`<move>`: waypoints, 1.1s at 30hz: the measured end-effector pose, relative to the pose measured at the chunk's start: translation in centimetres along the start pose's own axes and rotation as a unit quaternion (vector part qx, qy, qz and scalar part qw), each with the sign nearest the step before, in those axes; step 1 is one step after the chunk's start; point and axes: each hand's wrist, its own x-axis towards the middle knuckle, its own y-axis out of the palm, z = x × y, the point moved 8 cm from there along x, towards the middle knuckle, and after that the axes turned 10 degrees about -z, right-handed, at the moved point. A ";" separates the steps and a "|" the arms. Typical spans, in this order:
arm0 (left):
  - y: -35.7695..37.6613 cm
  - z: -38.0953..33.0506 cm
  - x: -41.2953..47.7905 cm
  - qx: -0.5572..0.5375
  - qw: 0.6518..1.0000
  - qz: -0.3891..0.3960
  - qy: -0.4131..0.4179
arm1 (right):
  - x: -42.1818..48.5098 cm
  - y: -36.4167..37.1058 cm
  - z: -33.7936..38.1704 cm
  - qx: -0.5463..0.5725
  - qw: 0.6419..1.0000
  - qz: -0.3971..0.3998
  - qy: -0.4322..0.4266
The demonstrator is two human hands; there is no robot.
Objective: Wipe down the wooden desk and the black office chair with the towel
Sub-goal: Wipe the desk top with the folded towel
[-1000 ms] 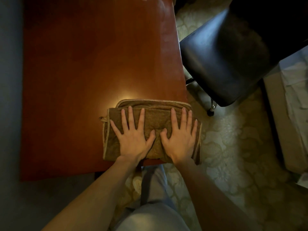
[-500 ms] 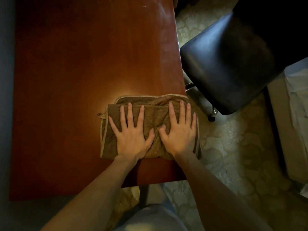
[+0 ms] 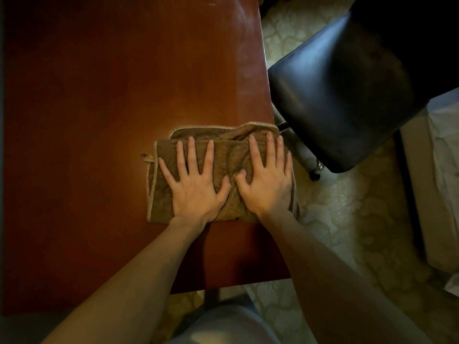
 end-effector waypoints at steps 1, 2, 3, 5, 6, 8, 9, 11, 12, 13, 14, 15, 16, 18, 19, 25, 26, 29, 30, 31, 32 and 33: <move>0.0 0.0 0.3 -0.001 1.000 -0.002 -0.001 | 0.4 0.0 0.0 0.001 1.000 0.003 -0.001; 0.1 0.0 0.8 -0.003 1.000 -0.002 -0.002 | 0.9 0.1 0.1 0.002 1.000 0.005 -0.003; 0.2 0.0 1.2 -0.004 1.000 -0.003 -0.003 | 1.3 0.2 0.1 0.003 1.000 0.007 -0.004; 0.3 -0.1 2.1 0.000 1.000 -0.002 -0.005 | 2.2 0.2 0.2 0.007 1.000 0.006 -0.004; 0.3 -0.2 2.6 0.001 1.000 -0.002 -0.006 | 2.6 0.3 0.2 0.009 1.000 0.007 -0.002; 0.4 -0.3 3.5 -0.002 1.000 -0.002 -0.009 | 3.5 0.4 0.2 0.012 1.000 0.008 0.002; 0.5 -0.3 3.9 -0.004 1.000 -0.004 -0.010 | 4.0 0.5 0.2 0.014 1.000 0.009 0.003; 0.6 -0.3 4.7 -0.006 1.000 -0.007 -0.015 | 5.0 0.7 0.3 0.016 1.000 0.011 0.001; 0.7 -0.3 5.3 -0.006 1.000 -0.009 -0.018 | 5.5 0.8 0.3 0.018 1.000 0.012 0.000; 0.7 -0.4 5.7 -0.006 1.000 -0.009 -0.020 | 6.0 0.8 0.2 0.020 1.000 0.012 0.001; 0.8 -0.5 6.2 -0.005 1.000 -0.009 -0.023 | 6.4 0.9 0.3 0.022 1.000 0.013 0.001; 0.8 -0.5 6.6 -0.004 1.000 -0.007 -0.026 | 6.8 1.0 0.3 0.025 1.000 0.015 0.000; 0.9 -0.5 7.1 -0.004 1.000 -0.006 -0.027 | 7.3 1.1 0.4 0.026 1.000 0.018 0.001; 1.1 -0.6 7.9 -0.006 0.999 -0.008 -0.030 | 8.1 1.1 0.5 0.022 1.000 0.021 -0.001; 1.1 -0.6 8.3 -0.007 0.999 -0.009 -0.032 | 8.5 1.1 0.6 0.015 1.000 0.024 -0.004; 1.4 -0.7 11.0 -0.013 0.999 -0.008 -0.052 | 11.9 1.7 1.0 -0.001 0.999 0.033 -0.015; 1.5 -0.8 11.5 -0.014 0.998 -0.007 -0.056 | 12.5 1.9 1.0 0.002 0.999 0.032 -0.015; 1.6 -0.8 13.1 -0.015 0.998 -0.006 -0.066 | 14.1 2.2 1.0 0.000 1.000 0.024 -0.018; 1.7 -0.8 13.6 -0.015 0.998 -0.007 -0.068 | 14.7 2.3 1.0 0.000 1.000 0.021 -0.019; 1.8 -0.8 14.1 -0.015 0.997 -0.007 -0.070 | 15.3 2.5 1.0 0.000 1.000 0.019 -0.019; 1.9 -0.9 14.7 -0.015 0.997 -0.007 -0.073 | 15.9 2.6 1.0 0.000 1.000 0.020 -0.019; 2.0 -0.9 15.2 -0.015 0.997 -0.008 -0.074 | 16.5 2.7 1.0 -0.001 1.000 0.021 -0.021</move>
